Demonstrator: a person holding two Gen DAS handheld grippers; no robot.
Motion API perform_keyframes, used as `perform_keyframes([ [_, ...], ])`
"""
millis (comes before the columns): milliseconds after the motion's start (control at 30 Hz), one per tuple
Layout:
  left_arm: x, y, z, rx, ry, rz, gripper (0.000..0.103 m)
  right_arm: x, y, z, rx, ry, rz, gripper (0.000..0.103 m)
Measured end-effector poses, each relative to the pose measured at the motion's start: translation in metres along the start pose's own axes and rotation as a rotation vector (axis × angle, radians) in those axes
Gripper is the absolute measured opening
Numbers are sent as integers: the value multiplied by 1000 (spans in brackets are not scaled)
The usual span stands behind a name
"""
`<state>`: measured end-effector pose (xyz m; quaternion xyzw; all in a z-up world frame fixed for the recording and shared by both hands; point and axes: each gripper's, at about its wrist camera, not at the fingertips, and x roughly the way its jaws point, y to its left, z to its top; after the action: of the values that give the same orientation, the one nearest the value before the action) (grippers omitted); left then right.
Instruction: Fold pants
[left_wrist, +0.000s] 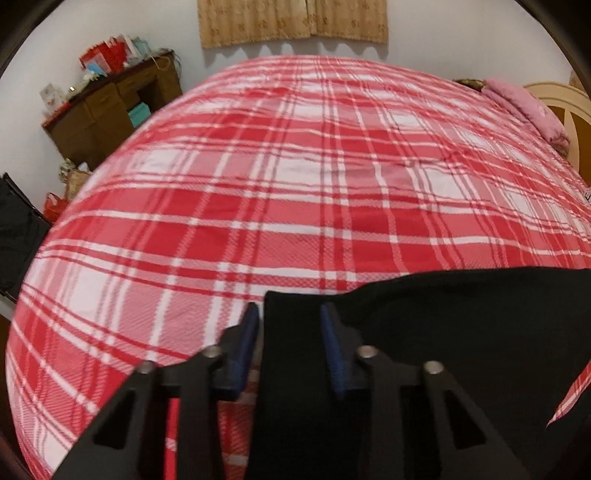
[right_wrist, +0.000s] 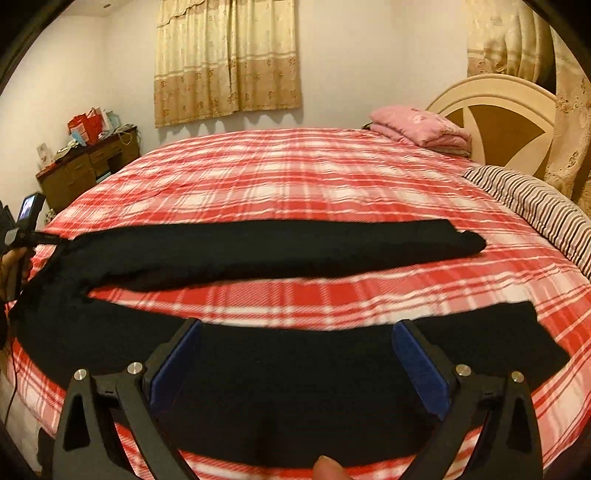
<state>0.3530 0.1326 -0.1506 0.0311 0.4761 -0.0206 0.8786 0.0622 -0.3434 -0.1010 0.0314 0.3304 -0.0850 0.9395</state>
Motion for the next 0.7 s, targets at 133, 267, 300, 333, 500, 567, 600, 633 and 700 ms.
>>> perform_keyframes([
  [133, 4, 3, -1, 7, 4, -9, 25, 9, -39, 22, 60, 8, -15, 101],
  [267, 3, 7, 2, 7, 15, -17, 15, 22, -88, 47, 99, 17, -67, 96],
  [300, 2, 8, 3, 9, 15, -20, 14, 27, -102, 53, 111, 26, -81, 91],
  [333, 0, 8, 2, 13, 11, -26, 11, 31, -113, 58, 124, 34, -91, 87],
  [500, -1, 3, 2, 53, 1, -15, 9, 65, -182, 87, 161, 63, -179, 87],
  [567, 3, 3, 2, 57, 10, -1, 16, 81, -202, 95, 167, 77, -190, 87],
  [600, 3, 3, 3, 57, 5, 13, 18, 94, -217, 100, 190, 96, -170, 87],
  [633, 3, 3, 3, 55, 3, 28, 30, 103, -227, 103, 212, 112, -162, 87],
  [700, 1, 3, 4, 71, -9, 48, 45, 124, -245, 111, 250, 147, -145, 87],
])
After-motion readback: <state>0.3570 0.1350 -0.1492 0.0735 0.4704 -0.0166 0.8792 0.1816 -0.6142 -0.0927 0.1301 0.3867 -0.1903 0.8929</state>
